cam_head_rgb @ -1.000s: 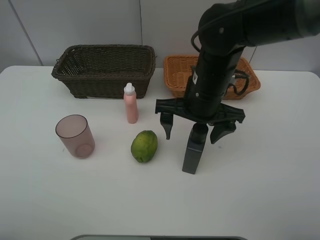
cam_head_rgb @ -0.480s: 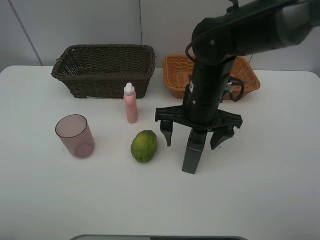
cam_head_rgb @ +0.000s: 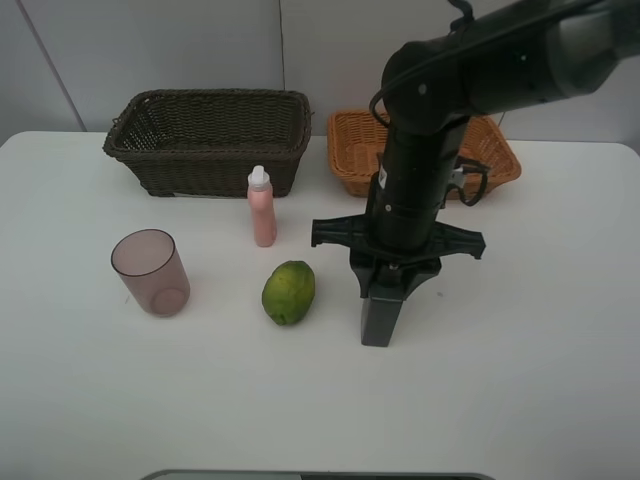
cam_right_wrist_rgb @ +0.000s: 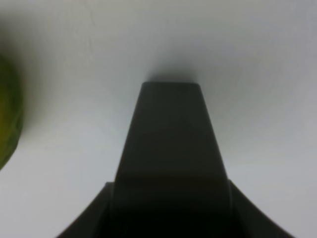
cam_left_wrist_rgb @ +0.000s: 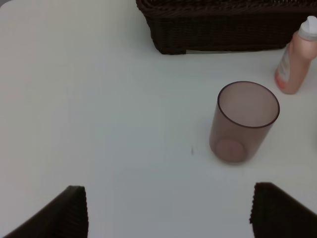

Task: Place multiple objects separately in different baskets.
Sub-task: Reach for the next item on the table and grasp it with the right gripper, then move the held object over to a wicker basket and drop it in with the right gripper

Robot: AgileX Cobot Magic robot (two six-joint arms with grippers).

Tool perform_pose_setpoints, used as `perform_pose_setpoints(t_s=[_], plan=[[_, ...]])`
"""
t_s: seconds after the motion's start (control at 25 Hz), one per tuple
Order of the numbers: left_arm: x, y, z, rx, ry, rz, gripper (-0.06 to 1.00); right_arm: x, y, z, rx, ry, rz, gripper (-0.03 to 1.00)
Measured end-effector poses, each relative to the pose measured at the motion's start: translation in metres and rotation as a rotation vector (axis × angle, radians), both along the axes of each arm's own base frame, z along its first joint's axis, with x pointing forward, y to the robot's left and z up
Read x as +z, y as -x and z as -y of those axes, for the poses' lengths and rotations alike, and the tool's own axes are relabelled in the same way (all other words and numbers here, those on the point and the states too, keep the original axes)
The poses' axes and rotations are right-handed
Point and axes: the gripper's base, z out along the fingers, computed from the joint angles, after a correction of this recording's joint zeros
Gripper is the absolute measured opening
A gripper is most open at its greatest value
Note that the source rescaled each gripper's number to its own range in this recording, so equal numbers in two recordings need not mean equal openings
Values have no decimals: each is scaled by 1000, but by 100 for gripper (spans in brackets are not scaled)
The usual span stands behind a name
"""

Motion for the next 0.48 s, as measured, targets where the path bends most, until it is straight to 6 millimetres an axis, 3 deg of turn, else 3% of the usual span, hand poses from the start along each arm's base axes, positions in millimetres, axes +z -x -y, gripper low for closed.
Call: perform_pose_setpoints(t_s=[0.48], plan=[[0,0,0,0,0,0,85,0,1,0,3,2,-1,3]])
